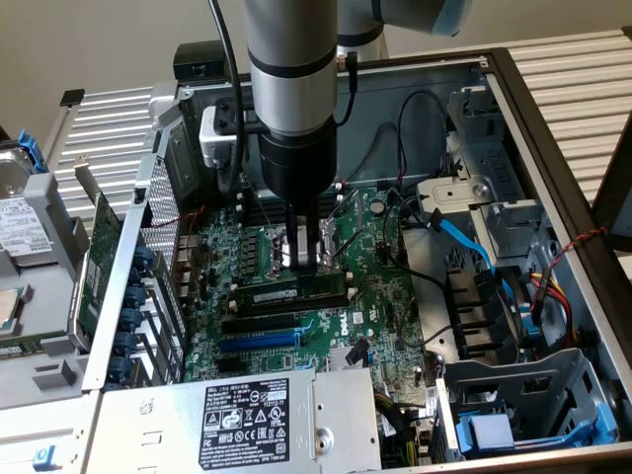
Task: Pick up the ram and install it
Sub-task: 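Insert the ram into the slot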
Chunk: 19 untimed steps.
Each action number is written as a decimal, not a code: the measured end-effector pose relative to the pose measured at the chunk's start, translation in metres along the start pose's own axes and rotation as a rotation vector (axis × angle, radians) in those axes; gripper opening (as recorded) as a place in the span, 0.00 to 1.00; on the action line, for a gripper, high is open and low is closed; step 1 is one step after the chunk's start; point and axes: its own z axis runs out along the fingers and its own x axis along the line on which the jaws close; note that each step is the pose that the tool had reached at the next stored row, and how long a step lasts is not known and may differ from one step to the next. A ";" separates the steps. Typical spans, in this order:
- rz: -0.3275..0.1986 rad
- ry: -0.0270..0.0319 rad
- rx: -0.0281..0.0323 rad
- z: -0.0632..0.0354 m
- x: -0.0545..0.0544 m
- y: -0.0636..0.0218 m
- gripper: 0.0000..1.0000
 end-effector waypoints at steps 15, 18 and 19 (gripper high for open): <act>0.003 0.0078 0.0039 -0.0003 0.000 0.0025 0.26; 0.003 0.0078 0.0182 -0.0002 0.000 0.0042 0.26; 0.003 0.0076 0.0211 -0.0001 0.000 0.0051 0.26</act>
